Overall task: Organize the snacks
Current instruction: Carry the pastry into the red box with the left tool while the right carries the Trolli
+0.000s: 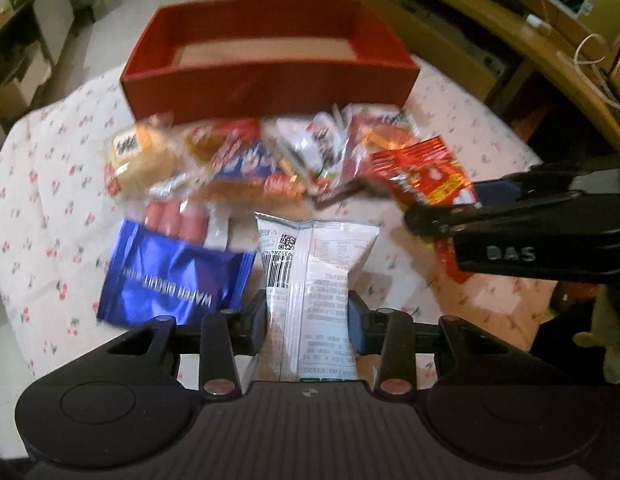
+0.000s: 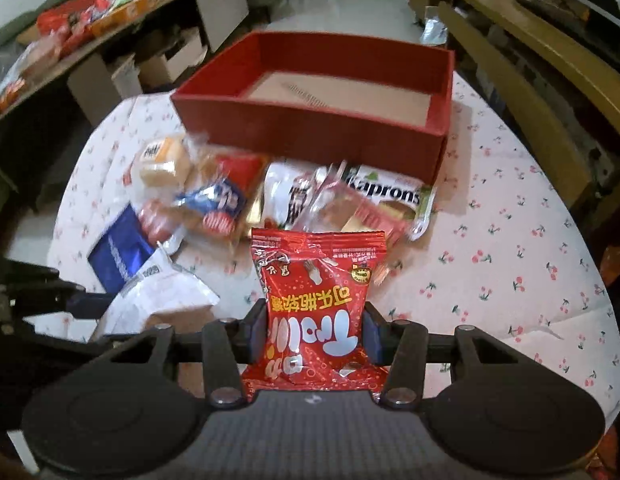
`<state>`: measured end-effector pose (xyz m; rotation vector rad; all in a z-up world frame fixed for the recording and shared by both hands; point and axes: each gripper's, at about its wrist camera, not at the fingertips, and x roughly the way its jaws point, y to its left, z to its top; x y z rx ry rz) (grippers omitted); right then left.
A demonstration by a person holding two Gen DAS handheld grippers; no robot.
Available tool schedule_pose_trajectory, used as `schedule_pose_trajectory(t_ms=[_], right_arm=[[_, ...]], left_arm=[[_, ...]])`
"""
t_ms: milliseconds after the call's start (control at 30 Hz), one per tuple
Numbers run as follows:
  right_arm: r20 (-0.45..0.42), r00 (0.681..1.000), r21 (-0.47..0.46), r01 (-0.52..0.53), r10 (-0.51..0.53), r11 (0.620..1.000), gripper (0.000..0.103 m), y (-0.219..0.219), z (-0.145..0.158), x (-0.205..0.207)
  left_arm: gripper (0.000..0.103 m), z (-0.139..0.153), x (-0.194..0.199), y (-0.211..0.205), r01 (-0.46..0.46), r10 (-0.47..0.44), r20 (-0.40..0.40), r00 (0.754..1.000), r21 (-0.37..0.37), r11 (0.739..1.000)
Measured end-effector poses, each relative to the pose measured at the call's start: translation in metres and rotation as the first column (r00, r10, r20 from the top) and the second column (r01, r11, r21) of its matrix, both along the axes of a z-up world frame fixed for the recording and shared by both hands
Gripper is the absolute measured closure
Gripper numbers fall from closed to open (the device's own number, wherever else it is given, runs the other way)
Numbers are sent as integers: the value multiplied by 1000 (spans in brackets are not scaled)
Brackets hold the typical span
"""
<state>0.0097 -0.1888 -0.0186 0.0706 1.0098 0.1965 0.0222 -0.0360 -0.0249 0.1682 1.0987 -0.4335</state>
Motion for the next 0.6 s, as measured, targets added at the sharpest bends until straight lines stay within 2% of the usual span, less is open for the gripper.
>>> schedule_pose_trajectory(t_ms=[233, 600], right_arm=[[44, 998, 39, 44, -46, 998, 54, -5, 14, 23], [98, 988, 76, 114, -121, 991, 54, -12, 30, 98]], left_arm=[[56, 20, 29, -7, -3, 5, 72, 997, -27, 1000], [57, 36, 116, -17, -75, 82, 132, 988, -55, 996]])
